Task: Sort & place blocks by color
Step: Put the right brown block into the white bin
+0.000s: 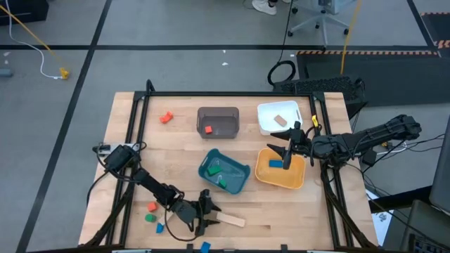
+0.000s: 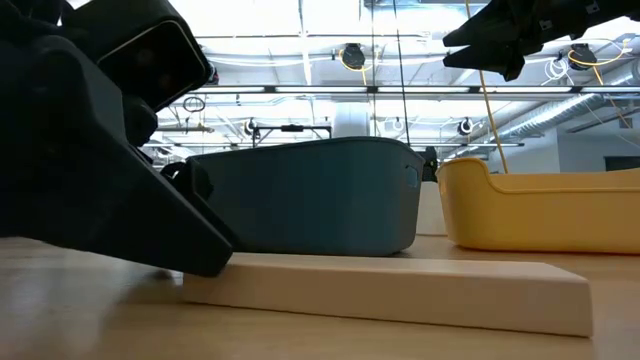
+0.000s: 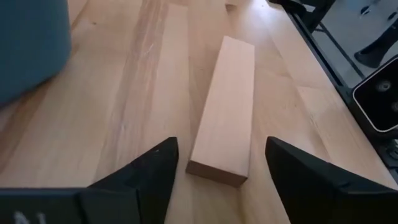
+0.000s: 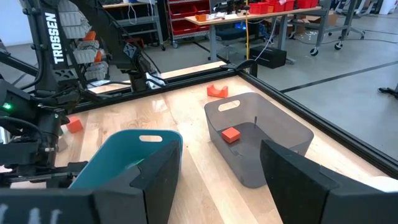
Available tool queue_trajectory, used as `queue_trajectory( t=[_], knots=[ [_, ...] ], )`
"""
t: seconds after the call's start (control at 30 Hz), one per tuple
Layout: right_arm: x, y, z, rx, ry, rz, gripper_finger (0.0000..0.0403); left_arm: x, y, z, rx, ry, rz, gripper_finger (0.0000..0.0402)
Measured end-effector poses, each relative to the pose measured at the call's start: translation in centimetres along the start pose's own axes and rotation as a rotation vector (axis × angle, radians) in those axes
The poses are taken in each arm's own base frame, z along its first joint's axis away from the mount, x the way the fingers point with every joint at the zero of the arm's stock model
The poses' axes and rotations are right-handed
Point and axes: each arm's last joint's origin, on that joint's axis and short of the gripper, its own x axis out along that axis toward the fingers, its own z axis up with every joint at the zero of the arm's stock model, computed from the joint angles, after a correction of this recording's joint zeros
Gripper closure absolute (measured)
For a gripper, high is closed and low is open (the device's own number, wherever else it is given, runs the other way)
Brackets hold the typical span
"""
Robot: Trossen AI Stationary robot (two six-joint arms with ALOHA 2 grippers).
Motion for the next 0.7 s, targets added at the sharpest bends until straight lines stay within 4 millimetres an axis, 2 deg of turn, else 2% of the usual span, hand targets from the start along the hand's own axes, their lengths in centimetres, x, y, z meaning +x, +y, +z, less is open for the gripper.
queue_trajectory(
  t=[0.2, 0.37, 0.7],
  knots=[
    [0.0, 0.0, 0.0, -0.001, 0.000, 0.000, 0.0188, 0.0, 0.0, 0.0, -0.021, 0.007, -0.020, 0.0201],
    [0.0, 0.0, 0.0, 0.000, 0.000, 0.000, 0.0188, 0.1, 0.4, 0.1, -0.046, 0.000, 0.026, 0.0271],
    [0.0, 0.0, 0.0, -0.001, 0.000, 0.000, 0.0188, 0.3, 1.1, 0.4, 0.032, -0.007, 0.052, 0.0274]
  ],
)
